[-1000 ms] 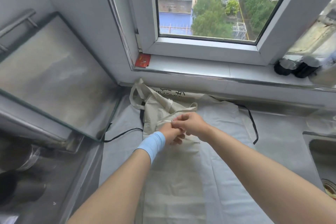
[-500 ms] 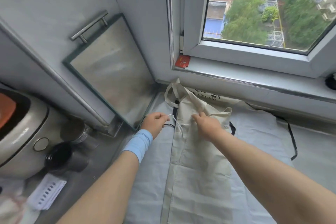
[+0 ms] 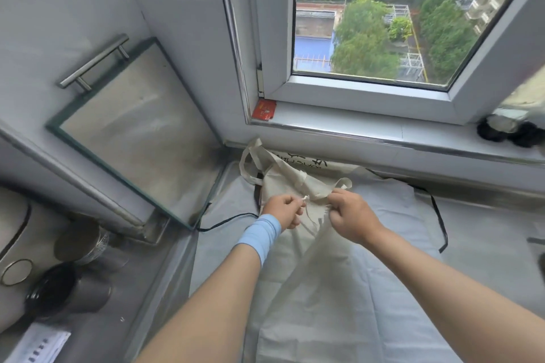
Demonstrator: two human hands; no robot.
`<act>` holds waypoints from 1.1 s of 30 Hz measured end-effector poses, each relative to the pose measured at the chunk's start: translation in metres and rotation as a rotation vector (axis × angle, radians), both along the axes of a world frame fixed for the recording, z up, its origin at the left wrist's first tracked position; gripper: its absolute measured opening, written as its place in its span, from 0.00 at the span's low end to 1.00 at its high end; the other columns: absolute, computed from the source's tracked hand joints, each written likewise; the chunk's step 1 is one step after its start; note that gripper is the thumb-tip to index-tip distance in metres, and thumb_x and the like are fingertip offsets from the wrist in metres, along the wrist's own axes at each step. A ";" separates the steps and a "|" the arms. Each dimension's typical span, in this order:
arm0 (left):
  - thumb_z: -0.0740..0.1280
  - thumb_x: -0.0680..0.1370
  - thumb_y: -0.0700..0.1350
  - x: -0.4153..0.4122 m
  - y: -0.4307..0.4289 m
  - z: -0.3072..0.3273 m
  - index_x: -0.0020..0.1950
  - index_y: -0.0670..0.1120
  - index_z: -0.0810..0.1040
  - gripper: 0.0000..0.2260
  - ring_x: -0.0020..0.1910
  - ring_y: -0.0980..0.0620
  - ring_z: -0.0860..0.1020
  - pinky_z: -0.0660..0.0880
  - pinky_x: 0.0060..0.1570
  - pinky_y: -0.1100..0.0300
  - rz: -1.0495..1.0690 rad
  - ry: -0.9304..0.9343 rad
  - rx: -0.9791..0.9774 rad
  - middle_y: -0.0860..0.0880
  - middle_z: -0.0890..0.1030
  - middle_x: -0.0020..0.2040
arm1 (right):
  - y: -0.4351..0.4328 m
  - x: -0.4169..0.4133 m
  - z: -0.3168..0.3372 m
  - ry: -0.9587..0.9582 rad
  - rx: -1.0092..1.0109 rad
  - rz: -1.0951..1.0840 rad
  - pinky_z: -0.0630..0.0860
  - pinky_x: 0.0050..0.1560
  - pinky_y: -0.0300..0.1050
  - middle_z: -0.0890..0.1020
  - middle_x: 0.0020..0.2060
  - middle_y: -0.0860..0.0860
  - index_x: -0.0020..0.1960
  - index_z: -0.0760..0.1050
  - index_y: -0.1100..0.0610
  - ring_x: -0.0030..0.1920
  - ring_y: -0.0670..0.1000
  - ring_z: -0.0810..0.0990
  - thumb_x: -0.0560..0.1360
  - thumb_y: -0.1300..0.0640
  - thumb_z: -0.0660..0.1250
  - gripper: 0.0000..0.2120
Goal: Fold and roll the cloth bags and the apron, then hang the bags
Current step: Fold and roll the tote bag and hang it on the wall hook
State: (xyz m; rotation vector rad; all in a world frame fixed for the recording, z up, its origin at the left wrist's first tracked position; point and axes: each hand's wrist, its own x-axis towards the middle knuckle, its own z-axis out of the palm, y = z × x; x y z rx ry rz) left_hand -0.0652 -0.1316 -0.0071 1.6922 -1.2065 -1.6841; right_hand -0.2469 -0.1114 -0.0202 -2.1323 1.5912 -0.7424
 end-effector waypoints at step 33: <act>0.60 0.78 0.47 0.021 -0.061 -0.018 0.52 0.54 0.78 0.09 0.55 0.47 0.78 0.75 0.54 0.56 -0.383 -0.799 -0.164 0.50 0.81 0.56 | -0.111 0.051 -0.031 0.086 0.566 -0.461 0.69 0.46 0.43 0.83 0.41 0.46 0.40 0.81 0.53 0.48 0.52 0.80 0.71 0.41 0.65 0.16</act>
